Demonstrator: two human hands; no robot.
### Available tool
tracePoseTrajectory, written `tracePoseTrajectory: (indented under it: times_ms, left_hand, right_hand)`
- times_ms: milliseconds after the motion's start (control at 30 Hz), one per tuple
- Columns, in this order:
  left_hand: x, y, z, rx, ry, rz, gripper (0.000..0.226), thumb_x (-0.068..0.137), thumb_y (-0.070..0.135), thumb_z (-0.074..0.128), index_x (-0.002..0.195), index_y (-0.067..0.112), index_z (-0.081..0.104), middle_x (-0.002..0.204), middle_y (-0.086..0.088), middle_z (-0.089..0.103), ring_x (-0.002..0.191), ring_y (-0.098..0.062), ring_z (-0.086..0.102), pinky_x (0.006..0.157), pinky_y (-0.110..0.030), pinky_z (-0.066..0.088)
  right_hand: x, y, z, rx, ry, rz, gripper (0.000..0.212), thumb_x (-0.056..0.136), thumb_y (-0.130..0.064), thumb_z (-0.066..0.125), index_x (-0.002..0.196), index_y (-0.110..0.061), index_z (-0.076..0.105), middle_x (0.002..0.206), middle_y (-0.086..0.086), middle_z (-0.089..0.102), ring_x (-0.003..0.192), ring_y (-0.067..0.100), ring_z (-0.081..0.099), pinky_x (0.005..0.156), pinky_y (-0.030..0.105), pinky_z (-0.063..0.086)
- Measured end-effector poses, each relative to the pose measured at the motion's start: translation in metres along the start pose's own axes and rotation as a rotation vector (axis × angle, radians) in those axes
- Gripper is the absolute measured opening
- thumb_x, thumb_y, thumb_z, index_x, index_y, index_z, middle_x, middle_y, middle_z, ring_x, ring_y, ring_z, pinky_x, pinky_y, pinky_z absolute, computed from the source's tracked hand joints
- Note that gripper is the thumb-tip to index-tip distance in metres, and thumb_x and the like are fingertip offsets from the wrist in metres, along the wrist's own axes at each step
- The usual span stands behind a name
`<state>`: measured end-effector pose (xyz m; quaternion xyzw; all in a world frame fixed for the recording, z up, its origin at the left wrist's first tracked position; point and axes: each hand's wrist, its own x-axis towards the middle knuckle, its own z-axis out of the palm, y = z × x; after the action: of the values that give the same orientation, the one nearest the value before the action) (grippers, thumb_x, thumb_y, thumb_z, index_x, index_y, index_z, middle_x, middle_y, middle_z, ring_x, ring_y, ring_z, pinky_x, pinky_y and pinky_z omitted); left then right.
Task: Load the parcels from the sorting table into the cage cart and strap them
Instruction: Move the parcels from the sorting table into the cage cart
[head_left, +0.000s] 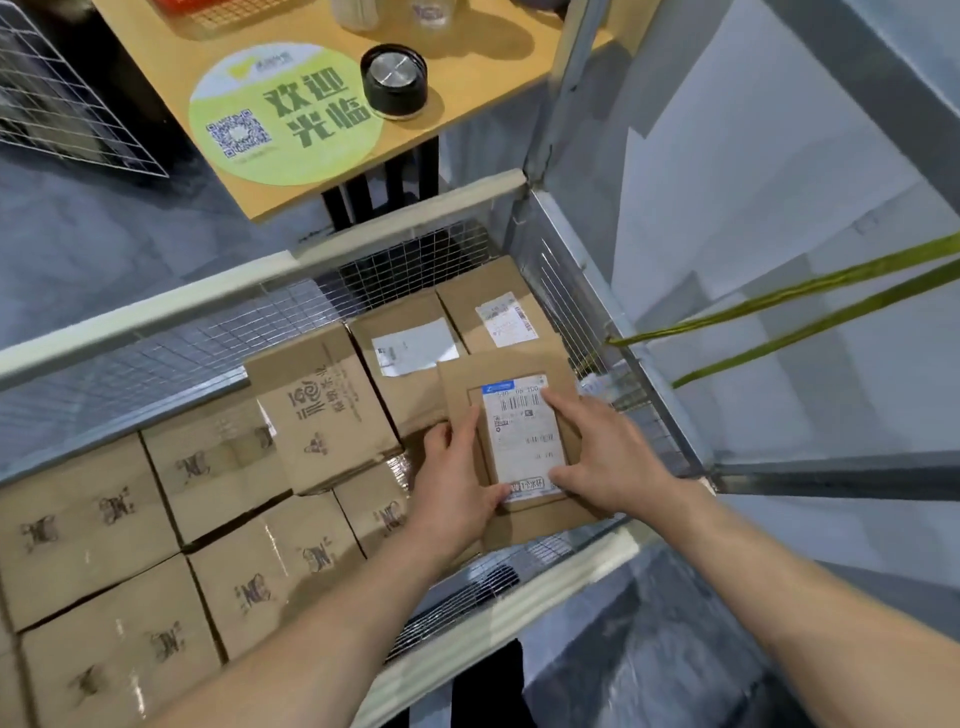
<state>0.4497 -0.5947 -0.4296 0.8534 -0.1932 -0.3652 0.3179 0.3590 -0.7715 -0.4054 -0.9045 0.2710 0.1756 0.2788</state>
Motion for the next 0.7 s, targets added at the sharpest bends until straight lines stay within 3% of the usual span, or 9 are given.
tracePoseTrajectory:
  times_ms: [100, 367, 567, 700]
  left_hand:
    - [0.010, -0.012, 0.021, 0.004, -0.048, -0.060, 0.106, 0.073, 0.024, 0.086, 0.153, 0.037, 0.018, 0.151, -0.010, 0.029, 0.136, -0.027, 0.039, 0.114, -0.039, 0.034]
    - [0.040, -0.028, 0.067, -0.058, -0.139, -0.133, 0.102, 0.074, 0.019, 0.084, 0.152, 0.037, 0.021, 0.145, -0.008, 0.033, 0.131, -0.027, 0.044, 0.112, -0.040, 0.037]
    - [0.074, -0.026, 0.102, -0.093, -0.173, -0.104, 0.103, 0.074, 0.018, 0.085, 0.152, 0.035, 0.021, 0.141, -0.010, 0.034, 0.132, -0.027, 0.041, 0.108, -0.033, 0.035]
    - [0.088, -0.028, 0.130, -0.138, -0.173, -0.082, 0.097, 0.077, 0.007, 0.075, 0.150, 0.039, 0.020, 0.146, -0.013, 0.026, 0.135, -0.030, 0.040, 0.100, -0.027, 0.039]
  right_hand:
    - [0.011, 0.017, 0.017, -0.043, -0.065, 0.016, 0.099, 0.071, -0.029, 0.078, 0.155, -0.034, 0.026, 0.145, 0.005, 0.047, 0.129, 0.024, 0.047, 0.107, 0.038, 0.040]
    - [0.041, 0.062, 0.047, -0.004, -0.178, 0.069, 0.100, 0.069, -0.021, 0.077, 0.156, -0.029, 0.028, 0.147, 0.003, 0.048, 0.131, 0.020, 0.047, 0.107, 0.037, 0.041]
    - [0.077, 0.101, 0.068, 0.020, -0.207, 0.151, 0.106, 0.058, -0.024, 0.070, 0.152, -0.041, 0.023, 0.139, 0.005, 0.053, 0.124, 0.024, 0.055, 0.101, 0.044, 0.049]
    - [0.096, 0.119, 0.071, -0.060, -0.204, 0.151, 0.105, 0.069, -0.009, 0.066, 0.151, -0.049, 0.013, 0.129, 0.006, 0.049, 0.112, 0.028, 0.056, 0.094, 0.044, 0.052]
